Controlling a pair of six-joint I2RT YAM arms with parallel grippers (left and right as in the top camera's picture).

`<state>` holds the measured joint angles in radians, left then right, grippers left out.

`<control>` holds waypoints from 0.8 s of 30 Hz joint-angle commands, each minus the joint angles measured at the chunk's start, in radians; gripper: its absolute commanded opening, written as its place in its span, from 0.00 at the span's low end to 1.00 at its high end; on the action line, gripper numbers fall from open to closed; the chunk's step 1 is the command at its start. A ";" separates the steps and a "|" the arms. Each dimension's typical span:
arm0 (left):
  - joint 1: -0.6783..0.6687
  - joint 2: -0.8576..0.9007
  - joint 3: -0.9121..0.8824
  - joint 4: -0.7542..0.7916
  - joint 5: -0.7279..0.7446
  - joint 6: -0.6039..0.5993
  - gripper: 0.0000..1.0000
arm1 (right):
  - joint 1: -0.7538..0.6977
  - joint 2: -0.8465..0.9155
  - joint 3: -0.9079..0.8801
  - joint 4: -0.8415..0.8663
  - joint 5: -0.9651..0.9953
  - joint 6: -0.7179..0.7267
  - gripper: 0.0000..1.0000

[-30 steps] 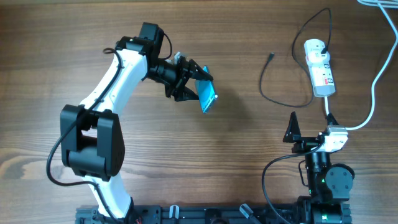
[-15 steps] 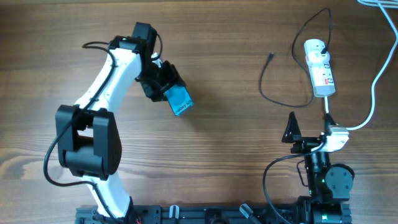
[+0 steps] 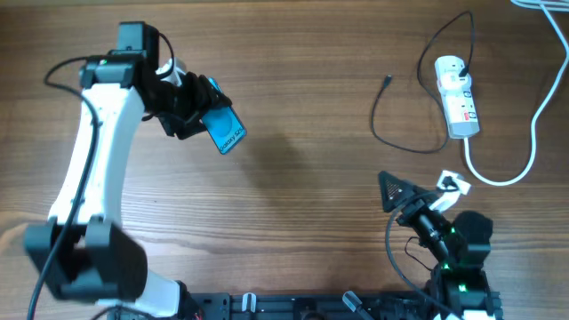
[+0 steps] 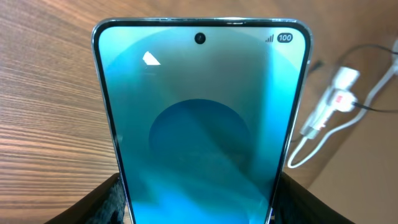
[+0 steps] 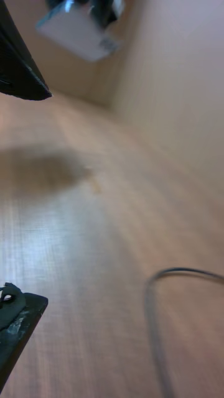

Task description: Plug charger to phone and switch on socket

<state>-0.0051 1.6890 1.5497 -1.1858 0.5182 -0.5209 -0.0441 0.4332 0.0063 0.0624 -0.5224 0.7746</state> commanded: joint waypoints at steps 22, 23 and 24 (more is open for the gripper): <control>-0.258 -0.148 0.021 -0.013 -0.087 -0.125 0.30 | 0.784 0.904 0.354 0.955 0.392 -0.016 0.99; -0.258 -0.148 0.021 -0.006 -0.103 -0.159 0.30 | 0.786 0.906 0.364 0.956 0.392 -0.016 0.99; -0.258 -0.148 0.021 0.001 -0.122 -0.189 0.30 | 0.787 0.906 0.370 0.956 0.390 -0.014 0.99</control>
<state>-0.2611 1.5555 1.5532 -1.2011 0.4416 -0.6338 0.7338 1.3258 0.3431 1.0111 -0.1513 0.7799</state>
